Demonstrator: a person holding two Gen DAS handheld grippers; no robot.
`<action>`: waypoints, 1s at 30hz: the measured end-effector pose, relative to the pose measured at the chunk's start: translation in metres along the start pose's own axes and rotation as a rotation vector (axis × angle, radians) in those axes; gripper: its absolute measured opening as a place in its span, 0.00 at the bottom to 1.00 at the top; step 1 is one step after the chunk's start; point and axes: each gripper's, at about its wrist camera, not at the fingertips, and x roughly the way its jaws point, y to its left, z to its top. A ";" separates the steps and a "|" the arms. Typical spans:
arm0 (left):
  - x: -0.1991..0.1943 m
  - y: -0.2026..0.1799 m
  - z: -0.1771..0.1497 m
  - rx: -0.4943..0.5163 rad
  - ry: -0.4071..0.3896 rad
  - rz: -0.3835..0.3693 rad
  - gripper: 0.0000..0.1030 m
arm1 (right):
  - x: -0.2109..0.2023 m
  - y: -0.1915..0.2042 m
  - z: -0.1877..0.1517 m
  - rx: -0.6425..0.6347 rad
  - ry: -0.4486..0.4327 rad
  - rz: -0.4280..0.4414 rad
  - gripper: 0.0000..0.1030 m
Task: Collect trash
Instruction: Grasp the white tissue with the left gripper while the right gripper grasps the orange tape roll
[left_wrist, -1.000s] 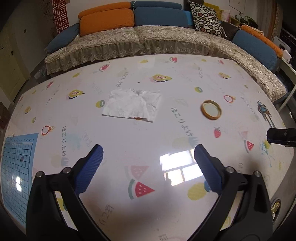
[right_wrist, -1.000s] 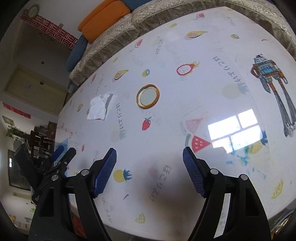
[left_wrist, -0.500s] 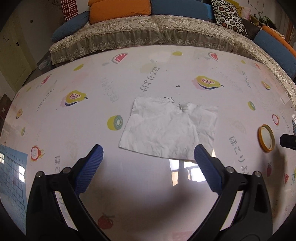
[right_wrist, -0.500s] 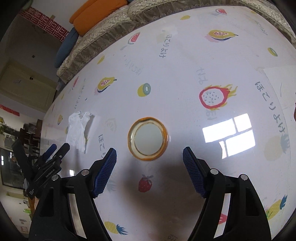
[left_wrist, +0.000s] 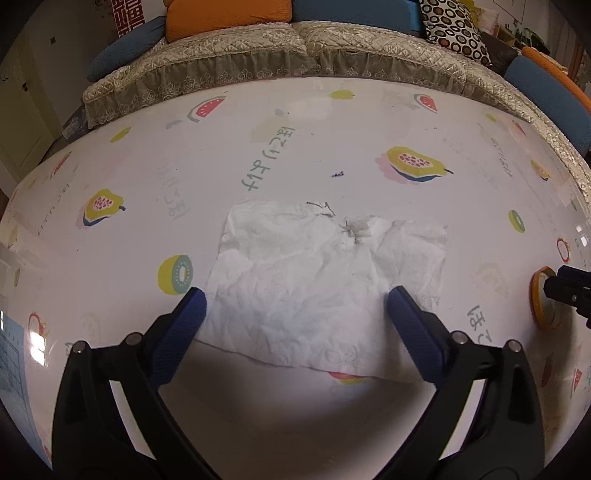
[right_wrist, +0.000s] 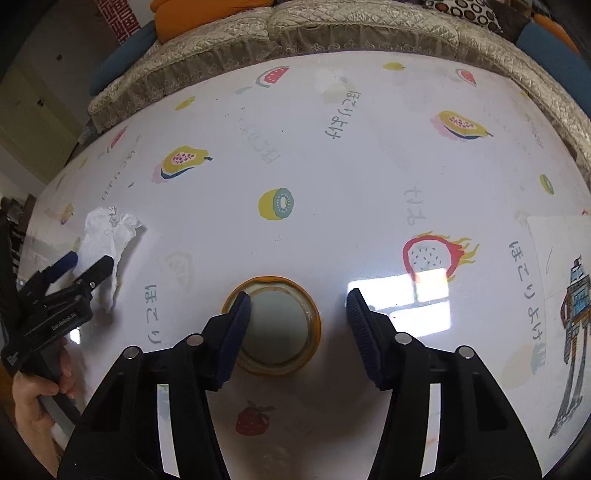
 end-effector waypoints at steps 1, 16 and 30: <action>-0.003 -0.004 -0.001 0.013 -0.011 -0.005 0.77 | 0.000 0.000 -0.001 -0.020 -0.002 -0.014 0.33; -0.032 -0.029 -0.019 0.055 -0.008 -0.110 0.00 | -0.020 -0.011 -0.014 0.051 -0.001 0.131 0.06; -0.128 -0.083 -0.045 0.146 -0.076 -0.177 0.00 | -0.112 -0.056 -0.082 0.121 -0.074 0.174 0.06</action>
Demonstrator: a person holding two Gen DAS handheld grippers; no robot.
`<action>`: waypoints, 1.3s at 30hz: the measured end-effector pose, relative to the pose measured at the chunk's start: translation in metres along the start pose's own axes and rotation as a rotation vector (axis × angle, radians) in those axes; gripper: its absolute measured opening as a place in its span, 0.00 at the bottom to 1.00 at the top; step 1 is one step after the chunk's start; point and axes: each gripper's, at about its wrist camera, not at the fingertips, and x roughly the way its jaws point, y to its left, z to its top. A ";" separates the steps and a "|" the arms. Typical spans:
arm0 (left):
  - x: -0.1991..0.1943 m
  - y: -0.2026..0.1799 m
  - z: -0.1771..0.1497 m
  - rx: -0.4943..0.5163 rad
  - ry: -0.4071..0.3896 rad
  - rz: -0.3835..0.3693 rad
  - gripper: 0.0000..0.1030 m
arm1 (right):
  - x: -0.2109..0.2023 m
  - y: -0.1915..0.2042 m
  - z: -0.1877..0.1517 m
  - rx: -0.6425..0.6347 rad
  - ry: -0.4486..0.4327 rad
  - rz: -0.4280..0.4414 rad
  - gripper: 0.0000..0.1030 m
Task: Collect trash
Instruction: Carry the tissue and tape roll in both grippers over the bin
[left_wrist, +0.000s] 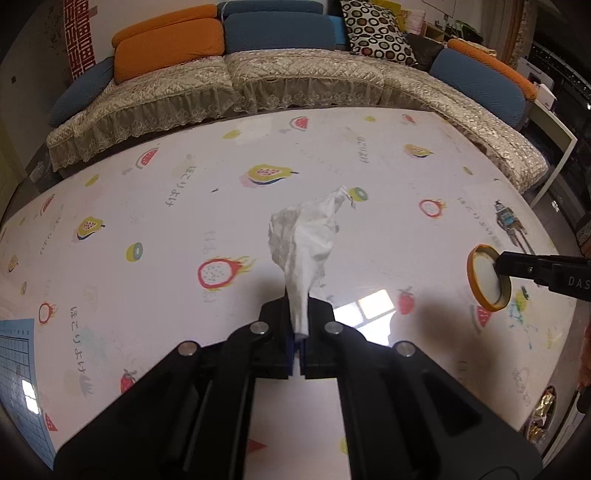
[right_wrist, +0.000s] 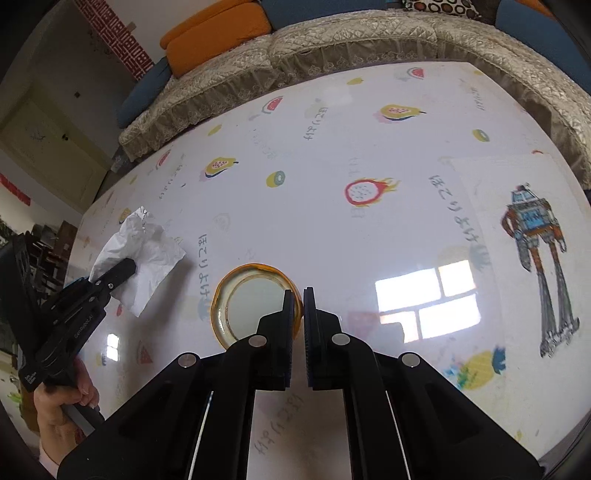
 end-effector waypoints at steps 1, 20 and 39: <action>-0.007 -0.009 -0.002 0.007 -0.006 -0.014 0.00 | -0.010 -0.007 -0.007 0.011 -0.006 0.003 0.06; -0.091 -0.357 -0.114 0.404 0.055 -0.421 0.00 | -0.239 -0.248 -0.270 0.454 -0.195 -0.126 0.06; -0.037 -0.638 -0.355 0.825 0.488 -0.657 0.00 | -0.249 -0.447 -0.568 1.041 -0.156 -0.183 0.06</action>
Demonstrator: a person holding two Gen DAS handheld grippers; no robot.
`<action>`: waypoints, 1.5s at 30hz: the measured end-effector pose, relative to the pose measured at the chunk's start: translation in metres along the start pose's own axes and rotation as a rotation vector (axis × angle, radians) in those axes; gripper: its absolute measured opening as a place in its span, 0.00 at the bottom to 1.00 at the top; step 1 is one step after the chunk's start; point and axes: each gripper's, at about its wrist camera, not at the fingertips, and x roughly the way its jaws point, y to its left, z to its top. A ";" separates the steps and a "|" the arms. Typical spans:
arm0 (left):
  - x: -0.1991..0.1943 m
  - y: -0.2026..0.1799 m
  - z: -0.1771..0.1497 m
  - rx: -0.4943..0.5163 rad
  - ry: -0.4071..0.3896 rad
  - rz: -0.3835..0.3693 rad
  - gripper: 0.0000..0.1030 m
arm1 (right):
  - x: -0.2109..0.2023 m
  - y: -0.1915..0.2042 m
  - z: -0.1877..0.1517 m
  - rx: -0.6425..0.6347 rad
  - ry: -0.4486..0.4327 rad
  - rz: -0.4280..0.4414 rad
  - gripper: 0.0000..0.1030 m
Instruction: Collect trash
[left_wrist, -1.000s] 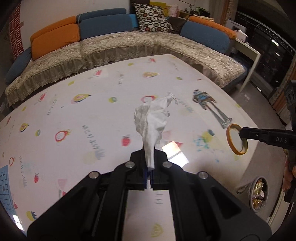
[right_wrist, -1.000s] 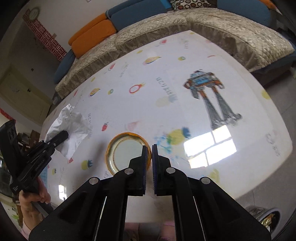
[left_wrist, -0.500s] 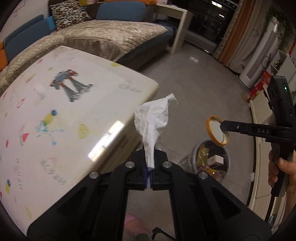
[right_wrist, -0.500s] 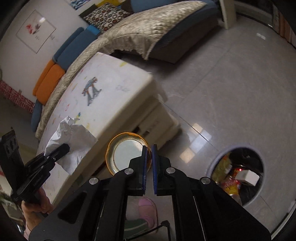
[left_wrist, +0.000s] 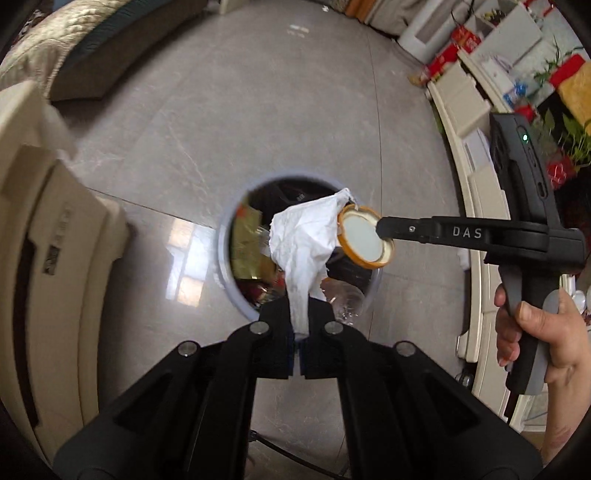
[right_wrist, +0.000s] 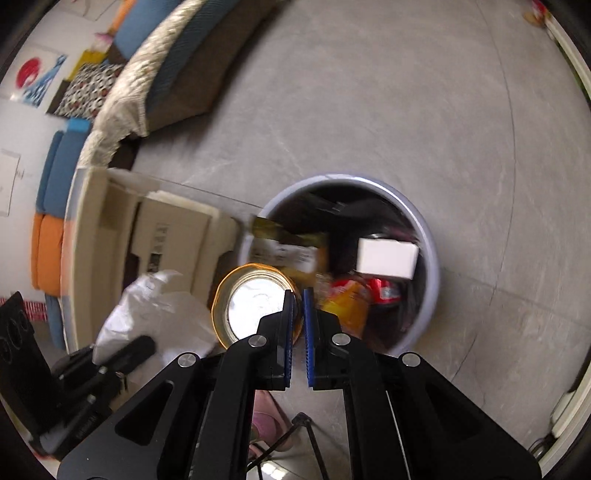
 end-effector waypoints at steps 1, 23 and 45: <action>0.011 -0.003 0.002 -0.001 0.021 0.000 0.00 | 0.004 -0.007 0.000 0.012 0.005 -0.001 0.06; -0.006 0.021 0.011 -0.017 -0.066 0.157 0.79 | -0.012 -0.004 0.004 0.023 -0.057 0.059 0.53; -0.302 0.184 -0.122 -0.427 -0.549 0.501 0.89 | -0.033 0.313 -0.073 -0.581 -0.008 0.277 0.64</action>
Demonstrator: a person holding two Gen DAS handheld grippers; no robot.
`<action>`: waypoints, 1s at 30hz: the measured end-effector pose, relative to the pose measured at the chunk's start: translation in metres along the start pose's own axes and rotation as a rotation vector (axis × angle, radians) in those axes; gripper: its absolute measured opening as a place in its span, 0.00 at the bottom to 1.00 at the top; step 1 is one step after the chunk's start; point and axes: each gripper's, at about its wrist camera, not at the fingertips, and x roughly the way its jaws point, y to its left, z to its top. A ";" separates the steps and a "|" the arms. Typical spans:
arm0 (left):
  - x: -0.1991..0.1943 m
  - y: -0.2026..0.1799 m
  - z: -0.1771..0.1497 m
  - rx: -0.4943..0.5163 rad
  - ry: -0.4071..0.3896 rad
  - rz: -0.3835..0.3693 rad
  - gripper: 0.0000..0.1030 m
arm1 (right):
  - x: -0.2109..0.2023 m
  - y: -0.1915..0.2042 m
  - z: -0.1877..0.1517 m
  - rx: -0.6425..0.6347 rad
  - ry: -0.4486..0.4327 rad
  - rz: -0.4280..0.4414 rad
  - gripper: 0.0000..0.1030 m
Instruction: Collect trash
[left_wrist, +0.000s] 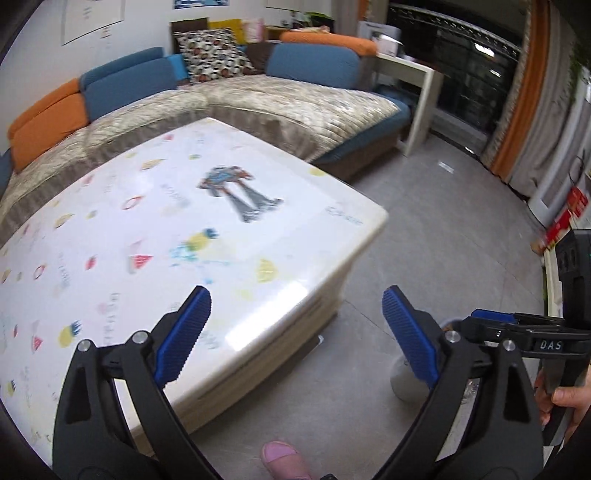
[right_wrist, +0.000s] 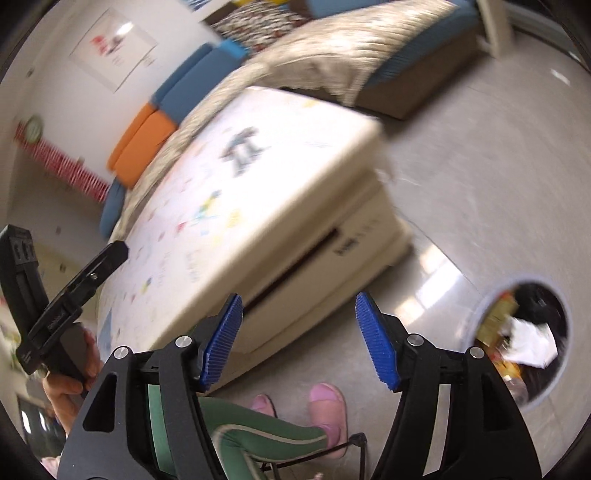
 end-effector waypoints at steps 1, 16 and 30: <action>-0.005 0.012 -0.002 -0.019 -0.002 0.015 0.89 | 0.005 0.016 0.002 -0.026 0.007 0.012 0.64; -0.080 0.188 -0.055 -0.273 -0.059 0.274 0.93 | 0.092 0.228 -0.005 -0.345 0.092 0.171 0.70; -0.124 0.287 -0.102 -0.462 -0.124 0.426 0.94 | 0.138 0.352 -0.027 -0.537 -0.107 0.121 0.90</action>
